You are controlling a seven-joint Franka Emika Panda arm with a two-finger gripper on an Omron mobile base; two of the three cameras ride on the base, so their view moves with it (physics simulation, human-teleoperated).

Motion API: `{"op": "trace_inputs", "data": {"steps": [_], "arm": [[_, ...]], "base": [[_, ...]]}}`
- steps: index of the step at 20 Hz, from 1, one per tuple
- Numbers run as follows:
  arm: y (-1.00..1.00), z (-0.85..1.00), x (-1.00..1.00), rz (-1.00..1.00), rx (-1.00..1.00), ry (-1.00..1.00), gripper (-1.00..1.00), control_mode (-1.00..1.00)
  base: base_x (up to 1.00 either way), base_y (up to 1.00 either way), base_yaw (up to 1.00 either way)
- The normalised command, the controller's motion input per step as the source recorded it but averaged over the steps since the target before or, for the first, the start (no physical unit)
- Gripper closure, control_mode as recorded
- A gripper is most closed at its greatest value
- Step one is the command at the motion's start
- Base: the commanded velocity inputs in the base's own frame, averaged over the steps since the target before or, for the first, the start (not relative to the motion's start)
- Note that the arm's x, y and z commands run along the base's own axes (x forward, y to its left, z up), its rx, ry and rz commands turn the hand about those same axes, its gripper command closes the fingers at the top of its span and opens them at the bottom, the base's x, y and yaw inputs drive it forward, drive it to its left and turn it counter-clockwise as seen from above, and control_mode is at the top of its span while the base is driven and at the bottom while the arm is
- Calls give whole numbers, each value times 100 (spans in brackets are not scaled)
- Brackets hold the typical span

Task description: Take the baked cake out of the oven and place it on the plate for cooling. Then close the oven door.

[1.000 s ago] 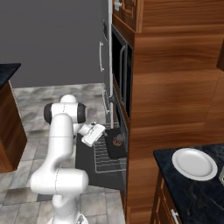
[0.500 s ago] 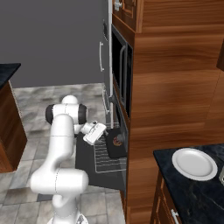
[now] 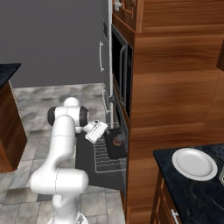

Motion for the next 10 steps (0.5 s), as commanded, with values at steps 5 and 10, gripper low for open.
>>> {"op": "trace_inputs", "data": {"steps": [5,10], "arm": [[-6,-18,22,1,2,0,-100,-100],[-14,-16,21,1,3,0,-100,-100]], "base": [[0,0,0],[0,0,0]]}}
